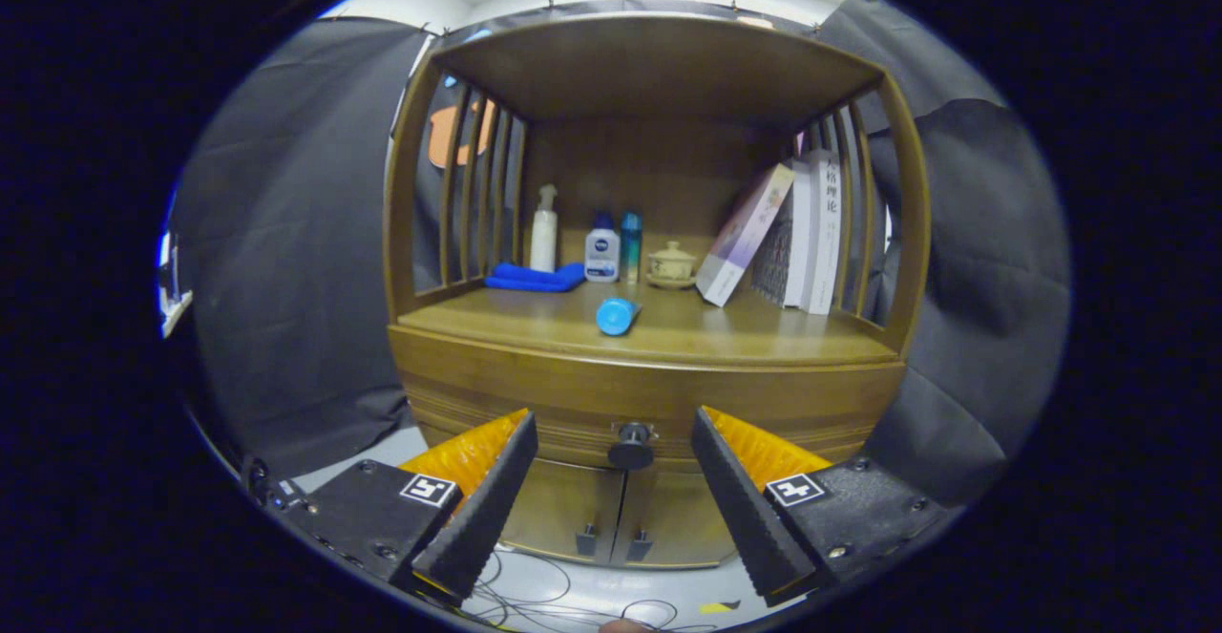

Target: Pull open the drawer, take out the items inside it, and place them on the countertop above the cabinet.

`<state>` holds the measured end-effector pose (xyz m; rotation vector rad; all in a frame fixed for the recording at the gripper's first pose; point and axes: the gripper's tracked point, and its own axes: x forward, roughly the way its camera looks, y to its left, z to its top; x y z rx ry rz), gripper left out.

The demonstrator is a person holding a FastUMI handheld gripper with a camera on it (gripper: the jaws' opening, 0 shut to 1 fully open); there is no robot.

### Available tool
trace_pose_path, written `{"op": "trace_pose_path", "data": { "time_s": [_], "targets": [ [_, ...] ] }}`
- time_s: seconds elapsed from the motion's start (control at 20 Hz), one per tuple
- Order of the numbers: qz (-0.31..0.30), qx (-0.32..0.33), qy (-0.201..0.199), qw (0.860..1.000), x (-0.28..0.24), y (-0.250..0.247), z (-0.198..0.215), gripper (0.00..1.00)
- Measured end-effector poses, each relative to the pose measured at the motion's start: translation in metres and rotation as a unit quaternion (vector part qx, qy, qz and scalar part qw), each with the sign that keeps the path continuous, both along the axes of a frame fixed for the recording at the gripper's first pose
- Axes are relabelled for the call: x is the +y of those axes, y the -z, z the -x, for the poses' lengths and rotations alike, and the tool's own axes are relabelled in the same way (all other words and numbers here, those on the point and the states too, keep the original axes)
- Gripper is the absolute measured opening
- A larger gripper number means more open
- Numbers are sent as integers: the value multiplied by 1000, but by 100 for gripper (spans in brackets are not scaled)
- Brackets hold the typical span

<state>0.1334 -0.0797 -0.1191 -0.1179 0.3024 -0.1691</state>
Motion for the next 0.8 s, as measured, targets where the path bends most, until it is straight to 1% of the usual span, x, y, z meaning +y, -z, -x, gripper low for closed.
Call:
{"op": "trace_pose_path", "data": {
  "time_s": [0.2,0.4,0.55,0.8],
  "targets": [
    [-8,-32,-20,999,17,-37,38,100],
    [-11,-52,-48,997,38,-64,77,100],
    [-9,-71,-62,996,49,-83,100,100],
    [-14,-87,-74,993,57,-95,126,100]
  ]
}}
